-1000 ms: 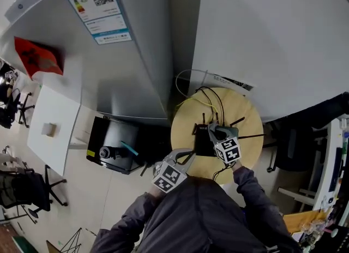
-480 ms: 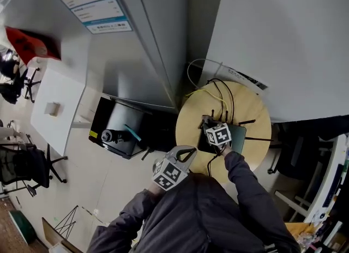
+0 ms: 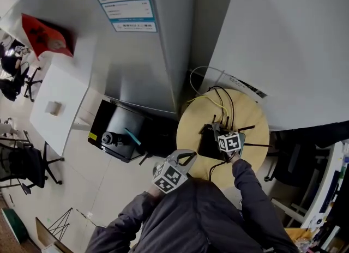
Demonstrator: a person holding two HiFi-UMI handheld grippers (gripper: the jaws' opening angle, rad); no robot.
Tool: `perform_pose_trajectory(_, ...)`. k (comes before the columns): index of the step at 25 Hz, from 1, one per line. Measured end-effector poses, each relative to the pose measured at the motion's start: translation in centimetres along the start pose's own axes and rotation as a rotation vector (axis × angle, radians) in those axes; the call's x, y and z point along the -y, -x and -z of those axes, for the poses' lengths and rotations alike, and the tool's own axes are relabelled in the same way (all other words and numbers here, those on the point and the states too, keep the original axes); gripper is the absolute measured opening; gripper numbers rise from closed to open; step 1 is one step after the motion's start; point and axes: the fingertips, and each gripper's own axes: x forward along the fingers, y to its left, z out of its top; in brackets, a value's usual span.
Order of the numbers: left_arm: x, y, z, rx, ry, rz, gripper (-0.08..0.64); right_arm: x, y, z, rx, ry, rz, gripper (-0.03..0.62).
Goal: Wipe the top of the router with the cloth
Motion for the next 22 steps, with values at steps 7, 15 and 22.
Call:
perform_pose_trajectory(7, 0.1, 0.4, 0.2, 0.012, -0.004, 0.011, 0.0, 5.6, 3.0, 3.3, -0.026, -0.033, 0.125, 0.029)
perform_pose_trajectory(15, -0.1, 1.0, 0.4, 0.023, -0.003, 0.009, 0.0, 10.1, 5.8, 5.7, -0.058, -0.032, 0.272, 0.029)
perform_pose_trajectory(22, -0.2, 1.3, 0.5, 0.03, -0.003, 0.007, 0.0, 9.0, 6.1, 4.7, -0.03, -0.04, 0.289, 0.029)
